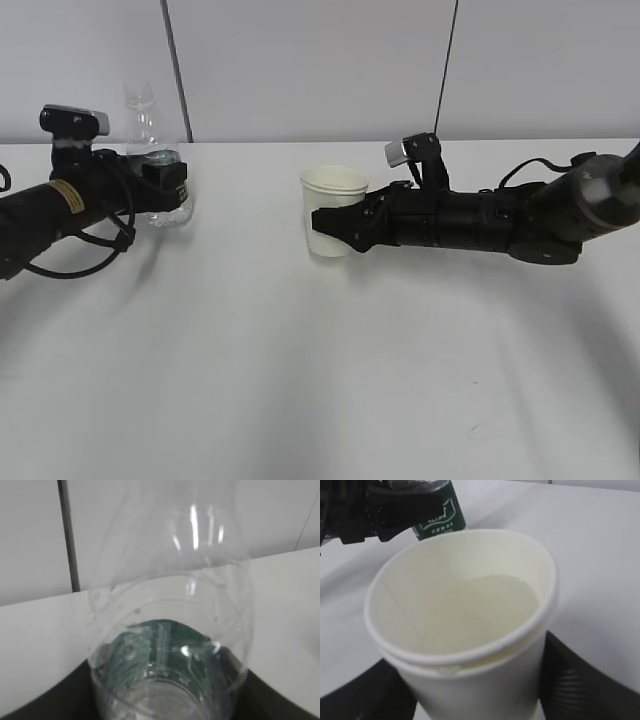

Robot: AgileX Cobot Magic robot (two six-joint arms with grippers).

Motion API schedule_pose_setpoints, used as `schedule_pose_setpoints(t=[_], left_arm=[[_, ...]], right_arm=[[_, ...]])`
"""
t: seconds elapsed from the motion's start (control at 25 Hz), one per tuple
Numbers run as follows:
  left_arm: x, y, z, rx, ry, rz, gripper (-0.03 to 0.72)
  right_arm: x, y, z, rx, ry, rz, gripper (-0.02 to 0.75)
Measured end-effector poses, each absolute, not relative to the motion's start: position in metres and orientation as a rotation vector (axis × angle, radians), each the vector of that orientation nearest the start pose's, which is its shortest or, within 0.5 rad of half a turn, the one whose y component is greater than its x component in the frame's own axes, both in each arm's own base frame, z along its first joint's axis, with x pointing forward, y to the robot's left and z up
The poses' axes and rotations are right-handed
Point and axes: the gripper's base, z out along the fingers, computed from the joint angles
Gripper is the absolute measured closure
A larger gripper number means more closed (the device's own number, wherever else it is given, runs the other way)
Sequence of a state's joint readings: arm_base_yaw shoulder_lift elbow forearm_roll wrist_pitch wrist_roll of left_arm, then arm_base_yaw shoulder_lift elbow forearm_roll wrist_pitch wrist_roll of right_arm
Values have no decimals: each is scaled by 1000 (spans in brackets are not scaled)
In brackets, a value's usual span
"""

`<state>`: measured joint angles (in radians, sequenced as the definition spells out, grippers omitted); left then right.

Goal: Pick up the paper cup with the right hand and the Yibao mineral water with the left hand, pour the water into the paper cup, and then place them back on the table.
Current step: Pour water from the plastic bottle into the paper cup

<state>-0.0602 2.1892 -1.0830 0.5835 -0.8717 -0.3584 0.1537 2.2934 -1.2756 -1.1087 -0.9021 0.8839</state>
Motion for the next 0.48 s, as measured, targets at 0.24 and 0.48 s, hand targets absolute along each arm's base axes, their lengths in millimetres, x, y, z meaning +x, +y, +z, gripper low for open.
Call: schedule_pose_setpoints(t=[0.24, 0.48], left_arm=[[423, -65, 98, 380, 1730, -435, 306], [425, -65, 97, 374, 1718, -437, 306]], right_arm=[[430, 130, 96, -604, 1839, 859, 230], [434, 127, 98, -580, 1809, 804, 230]])
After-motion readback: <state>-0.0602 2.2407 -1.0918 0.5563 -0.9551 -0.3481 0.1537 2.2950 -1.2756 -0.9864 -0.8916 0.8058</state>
